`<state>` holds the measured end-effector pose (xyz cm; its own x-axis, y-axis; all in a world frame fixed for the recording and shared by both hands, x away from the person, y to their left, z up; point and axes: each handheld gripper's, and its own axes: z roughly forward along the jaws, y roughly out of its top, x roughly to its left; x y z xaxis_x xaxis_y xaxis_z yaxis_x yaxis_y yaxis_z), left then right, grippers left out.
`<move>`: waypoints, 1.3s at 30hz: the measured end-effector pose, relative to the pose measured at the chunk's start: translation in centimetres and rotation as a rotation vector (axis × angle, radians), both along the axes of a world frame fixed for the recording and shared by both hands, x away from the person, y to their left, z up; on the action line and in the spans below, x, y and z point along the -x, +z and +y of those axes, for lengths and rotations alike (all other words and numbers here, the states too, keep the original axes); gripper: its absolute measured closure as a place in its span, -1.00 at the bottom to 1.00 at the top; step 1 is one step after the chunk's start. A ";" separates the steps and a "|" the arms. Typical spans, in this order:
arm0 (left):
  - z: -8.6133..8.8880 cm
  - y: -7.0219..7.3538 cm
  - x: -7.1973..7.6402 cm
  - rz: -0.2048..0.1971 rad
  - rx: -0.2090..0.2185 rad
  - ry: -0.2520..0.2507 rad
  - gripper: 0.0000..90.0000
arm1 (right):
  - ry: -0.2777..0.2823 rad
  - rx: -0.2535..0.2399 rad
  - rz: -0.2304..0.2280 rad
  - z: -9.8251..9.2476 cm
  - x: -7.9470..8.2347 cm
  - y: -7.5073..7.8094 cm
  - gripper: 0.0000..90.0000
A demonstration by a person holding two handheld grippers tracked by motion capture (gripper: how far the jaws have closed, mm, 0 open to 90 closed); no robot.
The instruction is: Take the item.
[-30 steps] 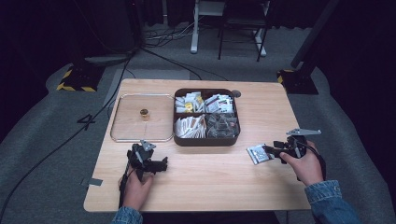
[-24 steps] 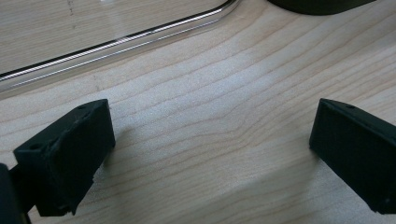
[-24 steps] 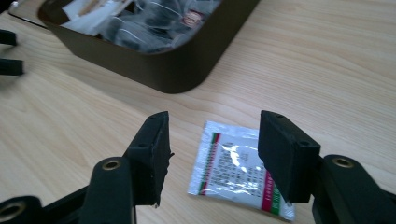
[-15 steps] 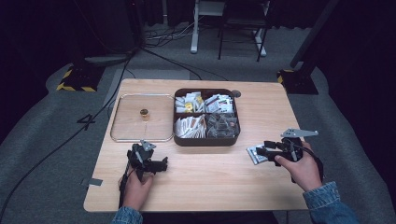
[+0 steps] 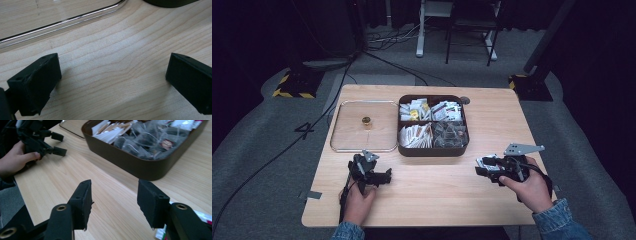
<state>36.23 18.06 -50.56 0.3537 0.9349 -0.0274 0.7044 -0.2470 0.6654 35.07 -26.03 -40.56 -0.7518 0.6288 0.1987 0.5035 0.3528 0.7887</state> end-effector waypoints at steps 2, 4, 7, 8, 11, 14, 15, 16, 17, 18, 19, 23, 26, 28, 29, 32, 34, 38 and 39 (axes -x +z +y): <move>0.0 0.0 0.0 0.000 0.000 0.000 -0.99 | 0.028 0.012 -0.018 0.8 0.5 -0.5 -0.02; 0.0 0.0 0.0 0.000 -0.001 0.000 -0.99 | 0.037 0.016 -0.021 1.0 0.7 -0.8 -0.03; 0.0 0.0 0.0 0.001 0.000 0.001 -0.99 | 0.062 0.040 -0.031 2.0 1.1 -2.2 -0.08; 0.0 0.0 0.0 0.001 0.000 0.001 -0.99 | 0.062 0.040 -0.031 2.0 1.1 -2.2 -0.08; 0.0 0.0 0.0 0.000 -0.001 0.000 -0.99 | 0.075 0.058 -0.044 2.6 1.5 -3.2 -0.08; 0.0 0.0 0.0 0.000 0.000 0.001 -0.99 | 0.084 0.061 -0.043 3.1 1.8 -4.2 -0.10; 0.0 0.0 0.0 0.000 0.000 0.000 -0.99 | 0.083 0.068 -0.045 3.4 1.9 -5.0 -0.11; 0.0 0.0 0.0 0.000 0.000 0.000 -0.99 | 0.083 0.068 -0.045 3.4 1.9 -5.0 -0.11; 0.0 0.0 0.0 0.000 0.000 0.000 -0.99 | 0.083 0.073 -0.041 3.6 1.9 -5.4 -0.11; 0.0 0.0 0.0 0.000 0.000 0.000 -0.99 | 0.083 0.085 -0.034 3.8 1.9 -6.4 -0.12; 0.0 0.0 0.0 0.000 0.000 0.000 -0.99 | 0.083 0.089 -0.029 3.9 1.9 -6.7 -0.12; 0.0 0.0 0.0 0.002 0.002 0.000 -0.99 | 0.086 0.121 -0.025 4.3 2.0 -8.2 -0.14; 0.0 0.0 0.0 0.002 0.002 0.000 -0.99 | 0.104 0.148 -0.025 4.8 2.2 -9.1 -0.15; 0.0 0.0 0.0 0.002 0.002 0.000 -0.99 | 0.109 0.143 -0.037 5.0 2.3 -9.5 -0.20; 0.0 0.0 0.0 0.002 0.002 0.000 -0.99 | 0.107 0.142 -0.049 5.1 2.4 -9.6 -0.23; 0.0 0.0 0.0 0.002 0.001 0.000 -0.99 | 0.117 0.155 -0.079 5.3 2.4 -9.8 -0.37; 0.0 0.0 0.0 0.000 0.000 -0.001 -0.99 | 0.125 0.166 -0.089 5.4 2.4 -9.9 -0.41; 0.0 0.0 0.0 0.000 -0.002 0.002 -0.99 | 0.159 0.205 -0.111 5.8 2.6 -9.9 -0.57; 0.0 0.0 0.0 0.001 -0.002 0.003 -0.99 | 0.160 0.205 -0.111 5.8 2.6 -9.9 -0.57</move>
